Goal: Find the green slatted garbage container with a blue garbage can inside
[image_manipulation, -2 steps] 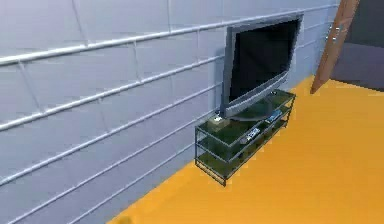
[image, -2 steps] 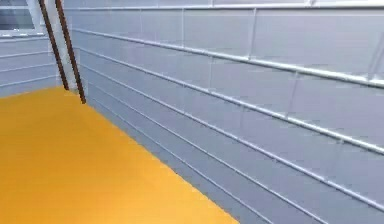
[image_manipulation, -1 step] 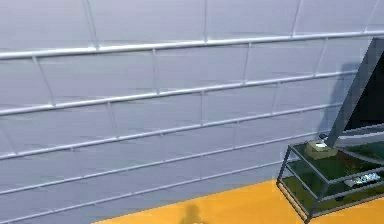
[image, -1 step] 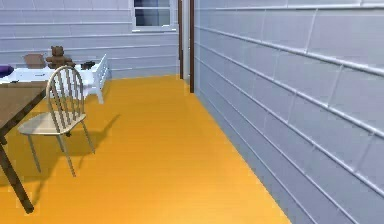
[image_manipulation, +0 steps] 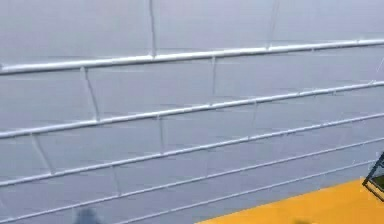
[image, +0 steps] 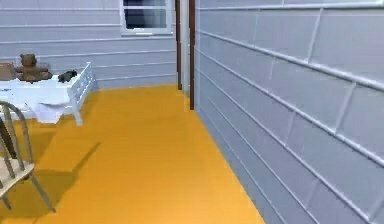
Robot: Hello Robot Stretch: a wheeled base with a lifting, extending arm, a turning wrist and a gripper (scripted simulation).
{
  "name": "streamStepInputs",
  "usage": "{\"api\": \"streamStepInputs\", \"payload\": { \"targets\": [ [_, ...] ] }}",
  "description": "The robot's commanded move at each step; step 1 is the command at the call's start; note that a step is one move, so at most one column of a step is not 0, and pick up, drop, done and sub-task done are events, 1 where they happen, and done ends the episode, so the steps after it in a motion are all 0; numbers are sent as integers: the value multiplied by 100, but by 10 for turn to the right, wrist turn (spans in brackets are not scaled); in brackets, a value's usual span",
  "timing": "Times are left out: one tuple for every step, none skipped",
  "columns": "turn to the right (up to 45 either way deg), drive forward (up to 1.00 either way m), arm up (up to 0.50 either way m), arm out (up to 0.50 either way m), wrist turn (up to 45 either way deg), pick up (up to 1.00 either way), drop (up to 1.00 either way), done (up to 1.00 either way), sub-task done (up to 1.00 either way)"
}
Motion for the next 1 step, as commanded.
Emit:
{"api": "streamStepInputs", "payload": {
  "targets": [
    [-60, 0, 0, 0, 0, 0, 0, 0, 0]
  ]
}}
